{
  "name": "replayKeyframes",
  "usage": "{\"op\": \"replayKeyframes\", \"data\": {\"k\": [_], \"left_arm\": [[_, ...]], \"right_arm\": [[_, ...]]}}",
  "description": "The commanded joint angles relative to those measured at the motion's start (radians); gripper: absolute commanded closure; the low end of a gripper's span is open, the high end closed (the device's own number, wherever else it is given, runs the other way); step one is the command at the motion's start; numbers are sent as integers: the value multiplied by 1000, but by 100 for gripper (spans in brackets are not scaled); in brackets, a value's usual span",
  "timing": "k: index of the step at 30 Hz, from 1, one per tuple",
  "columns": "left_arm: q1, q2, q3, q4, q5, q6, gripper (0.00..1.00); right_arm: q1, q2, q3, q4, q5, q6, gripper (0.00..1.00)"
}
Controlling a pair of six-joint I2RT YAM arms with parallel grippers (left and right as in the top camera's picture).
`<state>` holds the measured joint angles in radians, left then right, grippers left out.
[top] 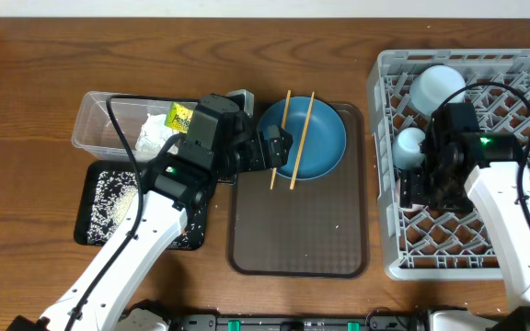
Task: Sort waste into correct bins and load items into the dishwasher rack
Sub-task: 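Lower the cup upside down into the rack and open the right gripper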
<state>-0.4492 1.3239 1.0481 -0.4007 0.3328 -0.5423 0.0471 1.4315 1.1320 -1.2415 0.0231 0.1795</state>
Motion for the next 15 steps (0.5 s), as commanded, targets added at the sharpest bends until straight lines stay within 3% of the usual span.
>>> {"op": "replayKeyframes", "data": {"k": [1, 8, 15], "left_arm": [[-1, -5, 1, -3, -13, 11, 1], [-1, -5, 1, -3, -13, 11, 1], [-1, -5, 1, -3, -13, 11, 1]], "right_arm": [[-16, 1, -4, 3, 10, 7, 22], [-16, 1, 75, 9, -51, -5, 26], [-8, 0, 275, -13, -348, -20, 28]]}}
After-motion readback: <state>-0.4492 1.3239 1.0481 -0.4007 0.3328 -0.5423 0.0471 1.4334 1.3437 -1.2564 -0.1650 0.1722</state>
